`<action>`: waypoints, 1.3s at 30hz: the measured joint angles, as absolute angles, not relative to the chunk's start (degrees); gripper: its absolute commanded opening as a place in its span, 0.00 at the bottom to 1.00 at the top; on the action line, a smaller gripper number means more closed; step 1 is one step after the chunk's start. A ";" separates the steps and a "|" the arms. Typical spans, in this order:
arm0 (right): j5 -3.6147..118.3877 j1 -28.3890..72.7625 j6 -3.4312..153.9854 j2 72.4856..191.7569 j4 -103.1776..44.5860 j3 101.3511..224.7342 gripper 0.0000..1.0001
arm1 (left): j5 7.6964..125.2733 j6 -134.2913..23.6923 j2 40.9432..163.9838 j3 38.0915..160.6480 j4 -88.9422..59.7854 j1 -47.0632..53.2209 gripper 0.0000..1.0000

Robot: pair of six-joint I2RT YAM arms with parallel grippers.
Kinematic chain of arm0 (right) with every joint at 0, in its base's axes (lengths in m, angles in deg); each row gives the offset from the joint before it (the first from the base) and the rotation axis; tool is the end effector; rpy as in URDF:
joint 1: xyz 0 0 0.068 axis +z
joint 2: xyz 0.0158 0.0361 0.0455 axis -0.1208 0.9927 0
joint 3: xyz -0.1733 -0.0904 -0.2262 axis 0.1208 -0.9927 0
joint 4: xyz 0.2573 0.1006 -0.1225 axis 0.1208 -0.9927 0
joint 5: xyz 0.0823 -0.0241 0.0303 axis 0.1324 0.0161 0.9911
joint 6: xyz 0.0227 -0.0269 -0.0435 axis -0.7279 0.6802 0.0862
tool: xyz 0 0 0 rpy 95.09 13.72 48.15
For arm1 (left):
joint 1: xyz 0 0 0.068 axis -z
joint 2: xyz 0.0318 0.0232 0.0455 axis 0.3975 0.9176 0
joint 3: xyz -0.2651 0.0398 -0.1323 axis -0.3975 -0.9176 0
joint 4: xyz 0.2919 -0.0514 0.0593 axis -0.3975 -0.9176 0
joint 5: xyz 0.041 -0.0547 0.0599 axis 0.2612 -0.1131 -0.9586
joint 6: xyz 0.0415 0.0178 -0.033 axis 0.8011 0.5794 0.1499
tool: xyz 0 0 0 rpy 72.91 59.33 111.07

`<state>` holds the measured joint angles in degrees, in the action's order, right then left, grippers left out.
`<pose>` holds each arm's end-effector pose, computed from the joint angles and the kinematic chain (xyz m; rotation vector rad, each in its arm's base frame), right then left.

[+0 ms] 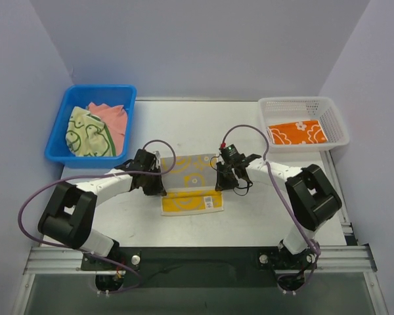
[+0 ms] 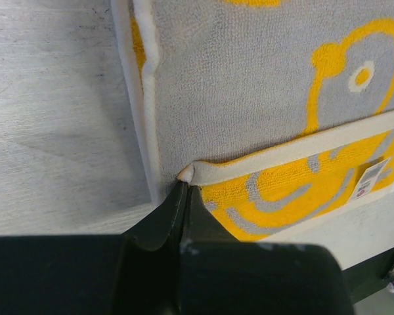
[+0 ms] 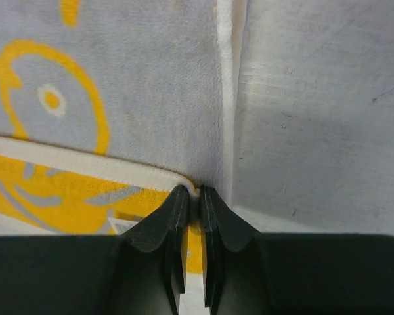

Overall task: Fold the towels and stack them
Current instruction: Fold the towel

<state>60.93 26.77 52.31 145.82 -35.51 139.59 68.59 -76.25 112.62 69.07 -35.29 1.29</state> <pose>0.3035 0.2115 0.1676 -0.1795 2.5427 0.7079 0.2691 -0.1314 0.1488 -0.1263 2.7495 -0.5439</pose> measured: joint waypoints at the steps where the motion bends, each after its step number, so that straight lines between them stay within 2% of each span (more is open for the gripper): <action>1: 61.10 26.62 52.09 147.20 -35.57 139.59 0.00 | 68.62 -76.89 112.68 69.00 -34.88 1.29 0.00; 9: 64.23 23.01 51.94 151.92 -35.88 144.05 0.00 | 68.09 -80.19 114.56 69.68 -32.36 1.94 0.00; 21: 61.80 16.24 53.84 156.95 -36.27 151.42 0.00 | 66.08 -76.45 131.04 89.66 -32.80 0.74 0.00; 30: 60.12 16.26 54.93 156.36 -37.83 155.39 0.00 | 65.10 -72.17 130.01 92.10 -34.99 0.72 0.00; 39: 59.42 16.57 55.15 148.42 -39.46 155.50 0.00 | 64.20 -71.18 122.69 93.24 -37.02 0.72 0.00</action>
